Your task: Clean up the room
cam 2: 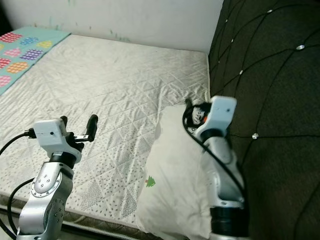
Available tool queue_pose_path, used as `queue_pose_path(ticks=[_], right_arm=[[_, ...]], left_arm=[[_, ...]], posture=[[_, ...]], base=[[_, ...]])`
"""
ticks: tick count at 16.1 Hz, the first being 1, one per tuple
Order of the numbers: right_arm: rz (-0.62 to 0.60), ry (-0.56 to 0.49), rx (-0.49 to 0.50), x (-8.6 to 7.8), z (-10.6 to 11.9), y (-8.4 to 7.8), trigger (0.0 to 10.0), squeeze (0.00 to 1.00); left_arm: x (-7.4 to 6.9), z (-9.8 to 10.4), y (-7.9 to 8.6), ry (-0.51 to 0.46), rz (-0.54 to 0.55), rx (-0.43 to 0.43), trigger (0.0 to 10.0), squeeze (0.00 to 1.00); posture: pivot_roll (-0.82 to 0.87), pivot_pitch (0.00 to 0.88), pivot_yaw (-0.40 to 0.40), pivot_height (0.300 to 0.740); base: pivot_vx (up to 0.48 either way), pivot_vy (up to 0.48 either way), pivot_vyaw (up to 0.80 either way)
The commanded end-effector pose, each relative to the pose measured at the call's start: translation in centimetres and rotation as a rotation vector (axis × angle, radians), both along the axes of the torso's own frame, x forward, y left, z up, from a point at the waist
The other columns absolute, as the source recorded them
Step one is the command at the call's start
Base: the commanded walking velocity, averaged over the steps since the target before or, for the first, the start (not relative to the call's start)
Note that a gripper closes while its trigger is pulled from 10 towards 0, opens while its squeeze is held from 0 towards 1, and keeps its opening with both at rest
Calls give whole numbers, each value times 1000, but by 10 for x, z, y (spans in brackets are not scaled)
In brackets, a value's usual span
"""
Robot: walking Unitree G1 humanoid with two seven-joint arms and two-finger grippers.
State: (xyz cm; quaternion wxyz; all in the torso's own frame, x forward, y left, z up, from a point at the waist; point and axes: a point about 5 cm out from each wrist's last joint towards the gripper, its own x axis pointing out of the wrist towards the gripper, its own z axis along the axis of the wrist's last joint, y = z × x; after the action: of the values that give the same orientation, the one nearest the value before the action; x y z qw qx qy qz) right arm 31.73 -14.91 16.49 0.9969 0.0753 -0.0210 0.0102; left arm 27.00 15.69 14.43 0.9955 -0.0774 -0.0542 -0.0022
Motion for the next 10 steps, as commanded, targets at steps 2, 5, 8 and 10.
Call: queue_pose_path(ticks=[2,5,8,10], right_arm=[[24,-28,-39,-2,2,2,10000,0],[16,-49,-65,1,7,-1,10000,0],[-1,22,-54,2,-3,-3,10000,0],[-26,62,-58,0,-11,-6,10000,0]], left_arm=[[1,-2,1,17,3,0,10000,0],[0,-3,1,20,-2,-1,10000,0],[-1,-3,0,23,-4,-7,10000,0],[-1,-4,0,28,-2,-13,10000,0]], posture=[[29,20,-21,740],[28,21,-21,740],[31,23,-25,740],[30,27,-29,740]], base=[[0,0,0],[0,0,0],[0,0,0],[0,0,0]])
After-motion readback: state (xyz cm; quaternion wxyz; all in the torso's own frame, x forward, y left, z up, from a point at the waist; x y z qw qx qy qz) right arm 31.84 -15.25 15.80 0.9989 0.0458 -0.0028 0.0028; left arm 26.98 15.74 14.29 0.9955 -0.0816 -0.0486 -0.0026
